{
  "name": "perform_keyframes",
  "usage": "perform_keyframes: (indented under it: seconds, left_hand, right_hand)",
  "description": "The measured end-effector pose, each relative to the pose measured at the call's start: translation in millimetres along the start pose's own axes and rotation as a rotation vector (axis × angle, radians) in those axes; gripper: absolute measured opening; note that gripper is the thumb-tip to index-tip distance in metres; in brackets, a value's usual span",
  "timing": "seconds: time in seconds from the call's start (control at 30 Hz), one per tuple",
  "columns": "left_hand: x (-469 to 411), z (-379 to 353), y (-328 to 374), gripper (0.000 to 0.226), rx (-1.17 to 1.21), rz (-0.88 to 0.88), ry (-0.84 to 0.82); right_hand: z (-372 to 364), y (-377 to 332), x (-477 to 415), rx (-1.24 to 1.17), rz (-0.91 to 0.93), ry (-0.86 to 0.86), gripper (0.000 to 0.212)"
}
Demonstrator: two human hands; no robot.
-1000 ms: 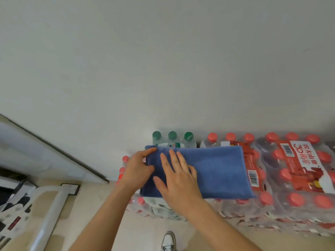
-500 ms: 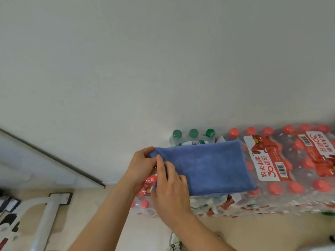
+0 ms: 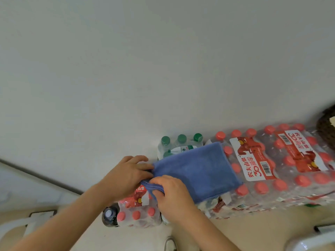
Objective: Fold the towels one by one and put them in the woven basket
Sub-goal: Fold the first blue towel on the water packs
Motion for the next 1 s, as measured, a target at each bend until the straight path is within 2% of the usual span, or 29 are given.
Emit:
perform_keyframes:
  seconds: [0.07, 0.13, 0.23, 0.3, 0.37, 0.43, 0.5, 0.57, 0.63, 0.8, 1.0]
  left_hand:
    - [11.6, 0.0, -0.8, 0.013, -0.046, -0.02, -0.155]
    - [20.5, 3.2, 7.9, 0.018, -0.041, -0.015, -0.318]
    - [22.6, 11.5, 22.7, 0.023, 0.165, 0.071, -0.54]
    - [10.9, 24.2, 23.5, 0.022, 0.437, 0.118, -0.484]
    - [-4.7, 33.8, 16.4, 0.015, 0.765, 0.272, -0.337]
    - [-21.4, 35.4, 11.5, 0.018, 1.08, 0.466, -0.157]
    - [-39.7, 27.9, 11.6, 0.024, 1.227, 0.553, -0.052]
    - [-59.5, 18.4, 12.8, 0.02, 1.158, 0.563, -0.001]
    - [-76.2, 11.5, 10.1, 0.018, 1.013, 0.598, 0.074]
    - [-95.2, 1.1, 9.6, 0.02, 0.72, 0.63, 0.144]
    - [-100.7, -1.7, 8.0, 0.021, 0.644, 0.65, 0.161]
  right_hand:
    - [6.8, -3.4, 2.0, -0.014, 0.037, -0.136, 0.021]
    - [14.0, -1.5, 6.0, -0.002, 0.018, -0.242, 0.028]
    - [26.1, 8.0, 15.5, -0.015, -0.038, -0.335, 0.016]
    - [39.8, 16.9, 21.1, -0.086, -0.079, -0.315, 0.016]
    - [56.1, 29.4, 23.6, -0.242, -0.137, -0.22, 0.012]
    - [73.8, 45.4, 21.0, -0.373, -0.203, -0.033, 0.007]
    - [89.6, 60.0, 15.2, -0.372, -0.257, 0.18, 0.004]
    - [100.0, 67.3, 6.2, -0.271, -0.281, 0.309, 0.003]
    - [105.8, 70.2, -4.0, -0.117, -0.278, 0.355, 0.003]
    - [103.3, 74.2, -26.1, 0.249, -0.215, 0.355, 0.016]
    - [96.9, 81.6, -40.1, 0.426, -0.193, 0.28, 0.019]
Point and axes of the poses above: each hand's wrist, its own x-axis away from the middle knuckle, its own z-axis out of the back of the hand, y = z × x, the point moved 5 cm from there along -x, towards the middle knuckle, and after that the axes turned 4 degrees about y, right-handed, at the moved point
